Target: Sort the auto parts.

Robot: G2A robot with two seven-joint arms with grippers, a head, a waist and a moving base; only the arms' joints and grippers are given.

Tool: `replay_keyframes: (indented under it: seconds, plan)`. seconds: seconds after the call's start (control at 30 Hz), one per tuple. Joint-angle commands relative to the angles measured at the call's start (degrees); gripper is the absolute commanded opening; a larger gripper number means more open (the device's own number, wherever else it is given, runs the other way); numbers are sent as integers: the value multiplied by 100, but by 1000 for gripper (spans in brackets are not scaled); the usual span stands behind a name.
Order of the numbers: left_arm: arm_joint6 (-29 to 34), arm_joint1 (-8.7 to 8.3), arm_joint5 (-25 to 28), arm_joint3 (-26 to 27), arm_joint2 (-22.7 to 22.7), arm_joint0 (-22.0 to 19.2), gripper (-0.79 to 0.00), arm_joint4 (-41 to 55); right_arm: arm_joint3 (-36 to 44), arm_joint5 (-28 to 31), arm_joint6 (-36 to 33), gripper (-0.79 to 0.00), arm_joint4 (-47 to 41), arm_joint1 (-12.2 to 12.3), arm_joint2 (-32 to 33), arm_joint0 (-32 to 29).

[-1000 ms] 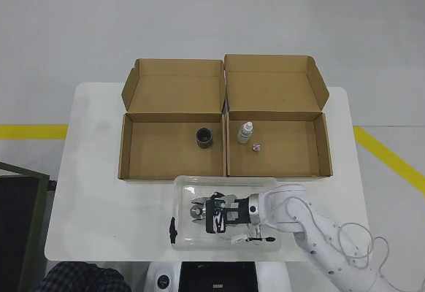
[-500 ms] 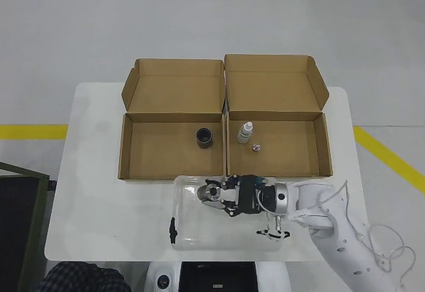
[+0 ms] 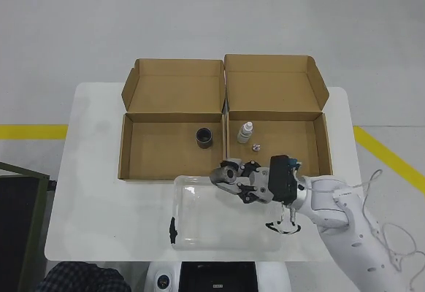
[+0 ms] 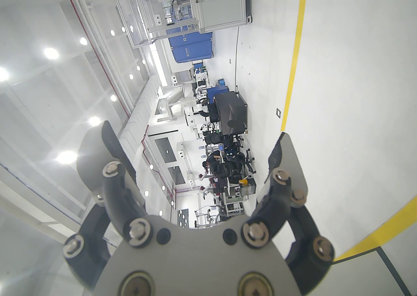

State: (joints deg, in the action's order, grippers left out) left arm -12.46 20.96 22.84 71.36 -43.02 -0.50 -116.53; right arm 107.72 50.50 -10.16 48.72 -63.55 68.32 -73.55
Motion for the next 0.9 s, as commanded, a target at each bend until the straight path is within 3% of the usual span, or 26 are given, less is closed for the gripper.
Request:
replay_keyframes:
  seconds: [0.0, 0.37, 0.87]
  plan:
    - [0, 0, 0, 0, 0, 0, 0, 0, -13, 2, 7, -785, -96, 5, 18, 5]
    - [0, 0, 0, 0, 0, 0, 0, 0, -114, -71, -26, -785, -242, 22, 62, 75]
    - [0, 0, 0, 0, 0, 0, 0, 0, -251, -735, -265, -785, 1003, -54, -406, 497]
